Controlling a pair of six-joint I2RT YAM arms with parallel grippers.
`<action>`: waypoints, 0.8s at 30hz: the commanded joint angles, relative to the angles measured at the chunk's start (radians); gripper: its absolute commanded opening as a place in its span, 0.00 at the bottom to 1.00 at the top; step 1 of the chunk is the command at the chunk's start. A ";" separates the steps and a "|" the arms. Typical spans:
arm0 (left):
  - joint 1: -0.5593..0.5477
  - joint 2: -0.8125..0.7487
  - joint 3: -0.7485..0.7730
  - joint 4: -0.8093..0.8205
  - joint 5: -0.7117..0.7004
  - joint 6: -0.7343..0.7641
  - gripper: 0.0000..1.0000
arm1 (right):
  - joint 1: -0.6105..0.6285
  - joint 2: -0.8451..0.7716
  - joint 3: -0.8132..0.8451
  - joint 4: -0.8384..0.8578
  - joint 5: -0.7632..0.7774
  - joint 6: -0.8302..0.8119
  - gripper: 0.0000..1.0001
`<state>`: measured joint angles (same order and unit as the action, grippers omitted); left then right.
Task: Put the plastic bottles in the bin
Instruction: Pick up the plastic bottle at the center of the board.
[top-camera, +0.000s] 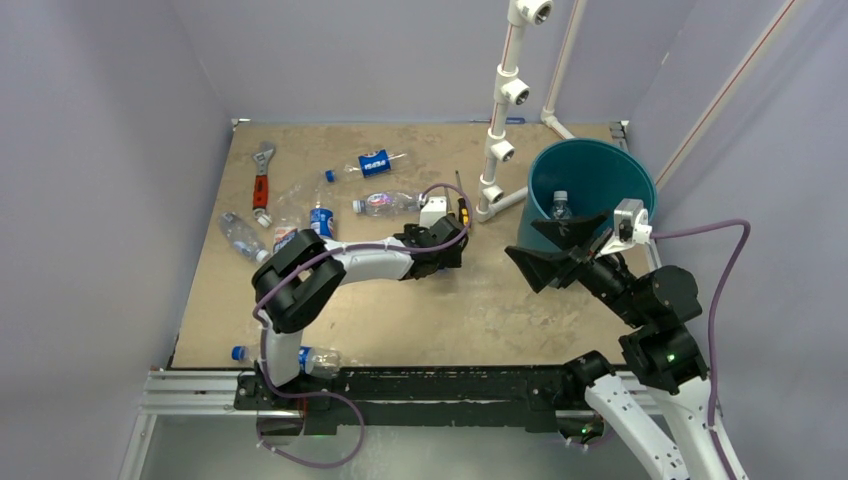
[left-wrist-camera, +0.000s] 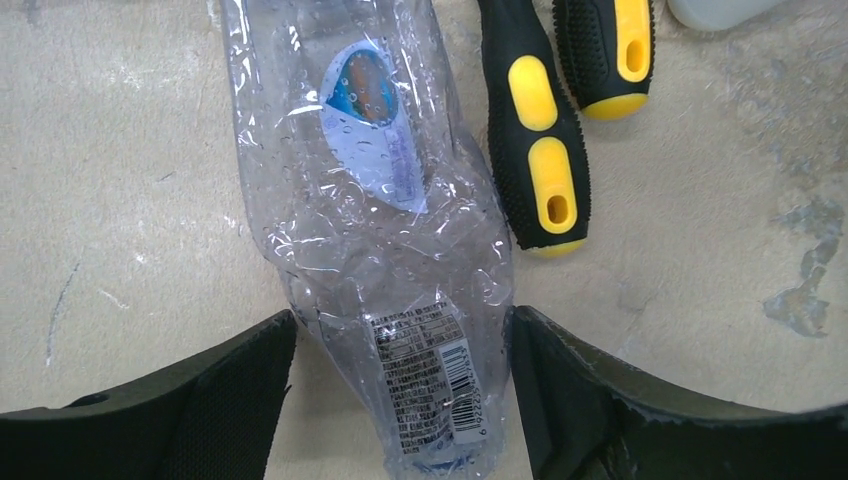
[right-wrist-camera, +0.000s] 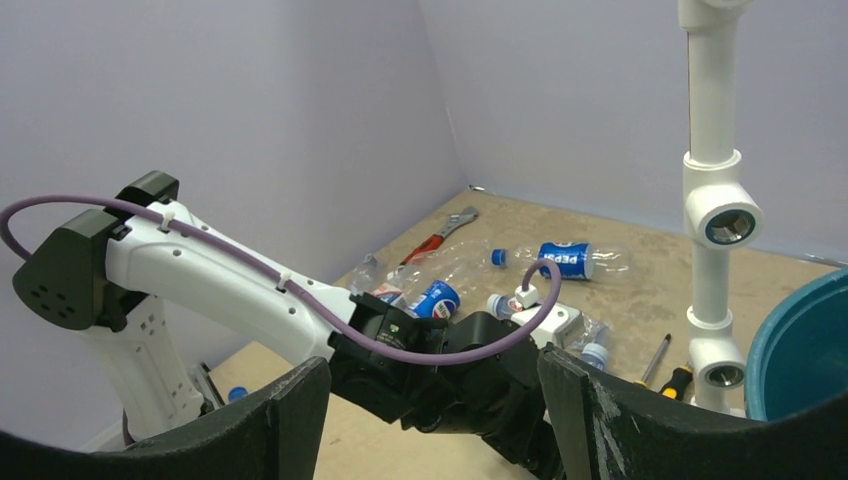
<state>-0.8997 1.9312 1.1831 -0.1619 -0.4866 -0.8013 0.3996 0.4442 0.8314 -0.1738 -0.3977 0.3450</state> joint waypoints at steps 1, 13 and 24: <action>-0.001 0.022 0.023 -0.043 -0.048 0.008 0.70 | 0.008 -0.007 0.041 -0.018 0.031 -0.027 0.80; -0.003 -0.139 -0.106 -0.011 -0.034 -0.020 0.37 | 0.010 0.010 0.058 -0.016 0.008 -0.023 0.79; -0.077 -0.695 -0.332 -0.040 -0.003 0.028 0.18 | 0.010 0.048 0.052 0.058 -0.066 0.034 0.80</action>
<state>-0.9459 1.4395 0.9257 -0.2306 -0.5217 -0.8078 0.4057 0.4725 0.8585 -0.1967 -0.4118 0.3416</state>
